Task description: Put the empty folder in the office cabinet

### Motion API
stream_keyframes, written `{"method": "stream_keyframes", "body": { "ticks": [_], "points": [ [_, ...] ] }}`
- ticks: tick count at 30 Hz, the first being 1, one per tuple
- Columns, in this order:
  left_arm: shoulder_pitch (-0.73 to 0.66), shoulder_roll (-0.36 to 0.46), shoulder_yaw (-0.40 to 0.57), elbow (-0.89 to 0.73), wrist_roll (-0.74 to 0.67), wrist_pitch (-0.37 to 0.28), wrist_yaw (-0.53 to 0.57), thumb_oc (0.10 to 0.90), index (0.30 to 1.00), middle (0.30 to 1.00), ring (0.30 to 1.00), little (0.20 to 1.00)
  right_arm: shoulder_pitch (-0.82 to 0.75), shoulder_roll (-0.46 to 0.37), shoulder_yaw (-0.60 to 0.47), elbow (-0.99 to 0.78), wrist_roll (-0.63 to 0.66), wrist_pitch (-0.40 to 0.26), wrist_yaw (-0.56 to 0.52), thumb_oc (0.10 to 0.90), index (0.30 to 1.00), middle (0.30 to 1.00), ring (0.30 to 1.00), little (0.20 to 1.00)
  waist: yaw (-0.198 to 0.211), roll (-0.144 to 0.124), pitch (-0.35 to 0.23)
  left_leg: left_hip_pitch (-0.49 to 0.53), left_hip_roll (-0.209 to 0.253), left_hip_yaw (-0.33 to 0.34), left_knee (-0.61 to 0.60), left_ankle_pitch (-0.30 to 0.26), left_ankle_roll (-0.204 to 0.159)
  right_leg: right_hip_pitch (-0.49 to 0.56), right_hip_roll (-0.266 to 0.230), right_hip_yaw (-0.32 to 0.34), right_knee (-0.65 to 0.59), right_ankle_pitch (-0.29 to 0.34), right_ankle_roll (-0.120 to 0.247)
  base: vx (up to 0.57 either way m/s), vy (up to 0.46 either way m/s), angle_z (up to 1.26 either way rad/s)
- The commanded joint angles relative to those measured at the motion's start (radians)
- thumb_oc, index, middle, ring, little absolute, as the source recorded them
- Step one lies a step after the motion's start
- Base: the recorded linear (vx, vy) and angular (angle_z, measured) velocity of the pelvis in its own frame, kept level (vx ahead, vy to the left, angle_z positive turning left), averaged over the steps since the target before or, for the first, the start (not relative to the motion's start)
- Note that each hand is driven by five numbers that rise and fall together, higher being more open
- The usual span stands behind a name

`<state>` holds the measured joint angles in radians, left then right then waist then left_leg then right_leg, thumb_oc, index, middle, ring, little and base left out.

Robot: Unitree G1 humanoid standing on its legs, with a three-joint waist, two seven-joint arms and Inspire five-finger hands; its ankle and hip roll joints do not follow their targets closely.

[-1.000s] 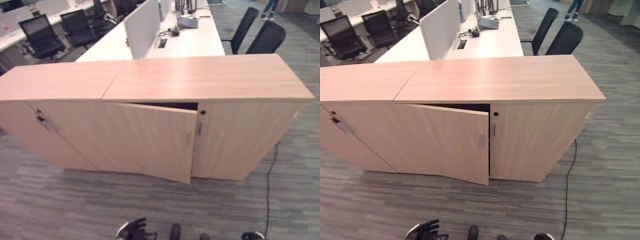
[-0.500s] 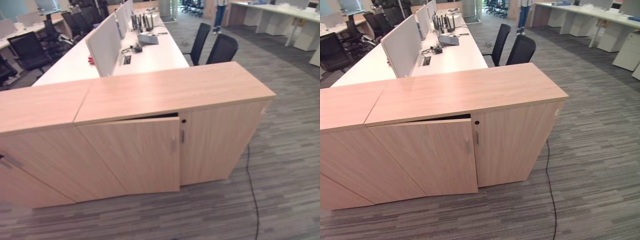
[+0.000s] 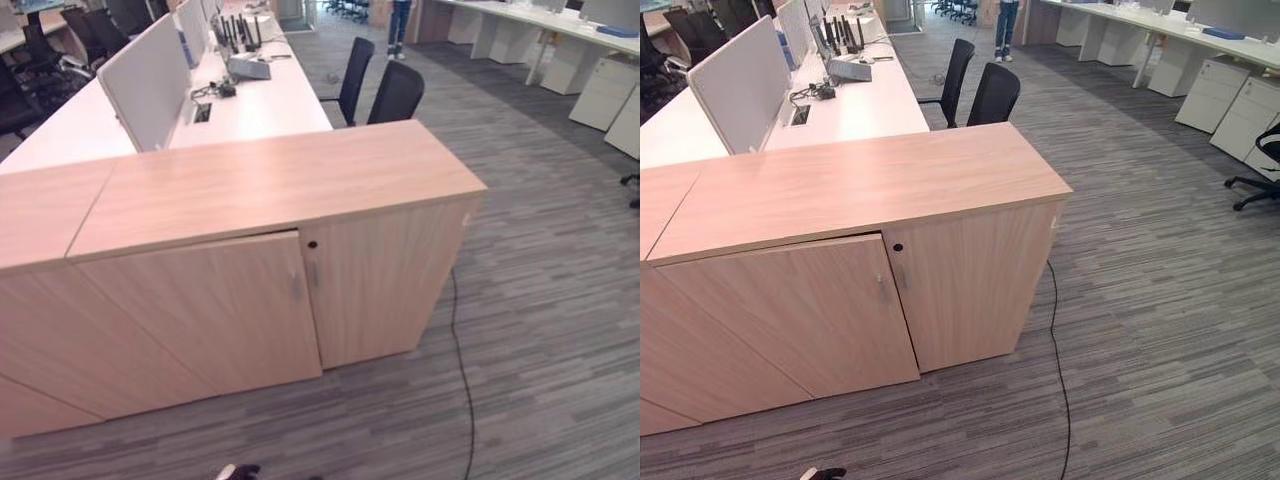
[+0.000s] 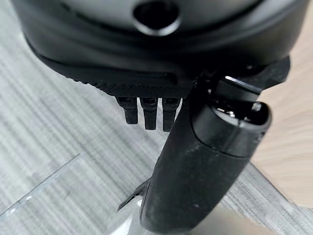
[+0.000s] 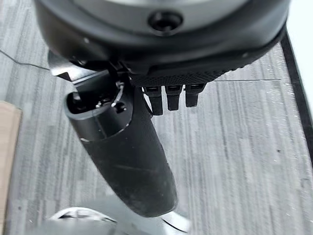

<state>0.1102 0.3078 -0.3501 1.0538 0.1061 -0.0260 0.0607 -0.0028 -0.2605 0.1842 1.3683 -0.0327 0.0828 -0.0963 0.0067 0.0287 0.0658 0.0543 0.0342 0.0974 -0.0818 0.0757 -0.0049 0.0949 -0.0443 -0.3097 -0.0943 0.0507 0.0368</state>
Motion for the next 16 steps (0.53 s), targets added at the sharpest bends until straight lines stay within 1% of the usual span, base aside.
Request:
{"method": "stream_keyframes", "body": {
  "ticks": [1,4,7,8,12,16],
  "points": [
    [-0.101,-0.052,0.012,0.072,0.03,-0.066,-0.006,0.8,0.9,0.9,0.9,0.9,-0.066,-0.017,0.059,0.043,-0.046,-0.008,-0.02,0.8,0.9,0.9,0.9,0.9,0.014,-0.045,-0.02,0.005,-0.066,-0.051,-0.005,-0.131,0.004,-0.012,-0.016,0.025,0.007,-0.098,0.064,0.03,-0.019,0.0],
    [-0.097,-0.071,0.046,0.199,0.006,-0.041,-0.038,0.8,0.9,0.9,0.9,0.9,-0.072,-0.036,0.085,0.032,-0.08,-0.005,0.003,0.8,0.9,0.9,0.9,0.9,0.009,-0.043,-0.026,0.01,-0.062,-0.043,-0.005,-0.133,0.001,-0.009,-0.011,0.035,0.007,-0.102,0.06,0.03,-0.01,-0.01],
    [-0.083,-0.065,0.103,0.259,-0.021,-0.028,-0.053,0.8,0.9,0.9,0.9,0.9,-0.072,-0.05,0.108,0.021,-0.107,-0.005,0.03,0.8,0.9,0.9,0.9,0.9,0.01,-0.039,-0.031,0.015,-0.059,-0.039,-0.005,-0.137,0.0,-0.006,-0.007,0.045,0.007,-0.109,0.055,0.03,-0.008,-0.07],
    [-0.083,-0.065,0.103,0.259,-0.021,-0.028,-0.053,0.8,0.9,0.9,0.9,0.9,-0.072,-0.05,0.108,0.021,-0.107,-0.005,0.03,0.8,0.9,0.9,0.9,0.9,0.01,-0.039,-0.031,0.015,-0.059,-0.039,-0.005,-0.137,0.0,-0.005,-0.007,0.046,0.007,-0.109,0.055,0.02,-0.01,-0.1],
    [-0.065,-0.057,0.153,0.284,-0.038,-0.023,-0.042,0.8,0.9,0.9,0.9,0.9,-0.058,-0.05,0.086,0.029,-0.084,-0.006,0.033,0.8,0.9,0.9,0.9,0.9,0.012,-0.037,-0.036,0.018,-0.059,-0.039,-0.005,-0.14,0.001,-0.003,-0.005,0.052,0.007,-0.112,0.054,0.01,-0.01,-0.06],
    [-0.062,-0.065,0.155,0.278,-0.045,-0.023,-0.044,0.8,0.9,0.9,0.9,0.9,-0.046,-0.042,0.076,0.035,-0.072,-0.005,0.032,0.8,0.9,0.9,0.9,0.9,0.01,-0.036,-0.036,0.019,-0.058,-0.039,-0.005,-0.14,0.001,-0.001,-0.003,0.053,0.007,-0.113,0.054,0.0,0.0,0.0]
  ]
}}
